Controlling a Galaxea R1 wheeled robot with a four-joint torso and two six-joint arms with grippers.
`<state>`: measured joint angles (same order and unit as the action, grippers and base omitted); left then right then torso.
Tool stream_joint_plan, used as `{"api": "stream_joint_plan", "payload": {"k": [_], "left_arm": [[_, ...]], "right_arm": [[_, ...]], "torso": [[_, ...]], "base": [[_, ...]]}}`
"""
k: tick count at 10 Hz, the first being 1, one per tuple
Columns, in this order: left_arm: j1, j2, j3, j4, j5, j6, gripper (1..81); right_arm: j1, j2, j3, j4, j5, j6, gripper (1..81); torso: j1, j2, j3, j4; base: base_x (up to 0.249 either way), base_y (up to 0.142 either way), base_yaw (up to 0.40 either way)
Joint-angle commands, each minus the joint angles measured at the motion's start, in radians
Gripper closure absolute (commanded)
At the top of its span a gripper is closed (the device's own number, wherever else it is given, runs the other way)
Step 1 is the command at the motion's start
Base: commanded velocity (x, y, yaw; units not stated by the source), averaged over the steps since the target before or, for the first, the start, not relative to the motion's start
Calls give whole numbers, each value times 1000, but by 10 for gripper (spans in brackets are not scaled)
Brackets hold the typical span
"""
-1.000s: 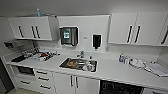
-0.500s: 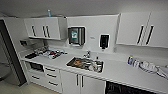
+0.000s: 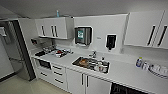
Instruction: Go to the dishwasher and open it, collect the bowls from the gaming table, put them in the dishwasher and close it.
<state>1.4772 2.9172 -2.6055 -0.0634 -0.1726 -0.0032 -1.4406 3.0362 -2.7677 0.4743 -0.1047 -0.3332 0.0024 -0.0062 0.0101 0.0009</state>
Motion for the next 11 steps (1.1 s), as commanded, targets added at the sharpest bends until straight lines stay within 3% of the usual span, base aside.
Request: {"api": "stream_joint_plan", "payload": {"k": [1, 11], "left_arm": [[-57, -9, 1, 7, 42, 0, 10], [-57, -10, 2, 7, 42, 0, 10]], "right_arm": [[64, 0, -3, 0, -67, -3, 10], [62, 0, -3, 1, -56, -1, 10]], "torso": [[0, 0, 0, 0], [0, 0, 0, 0]], "base": [[0, 0, 199], [0, 0, 199]]}}
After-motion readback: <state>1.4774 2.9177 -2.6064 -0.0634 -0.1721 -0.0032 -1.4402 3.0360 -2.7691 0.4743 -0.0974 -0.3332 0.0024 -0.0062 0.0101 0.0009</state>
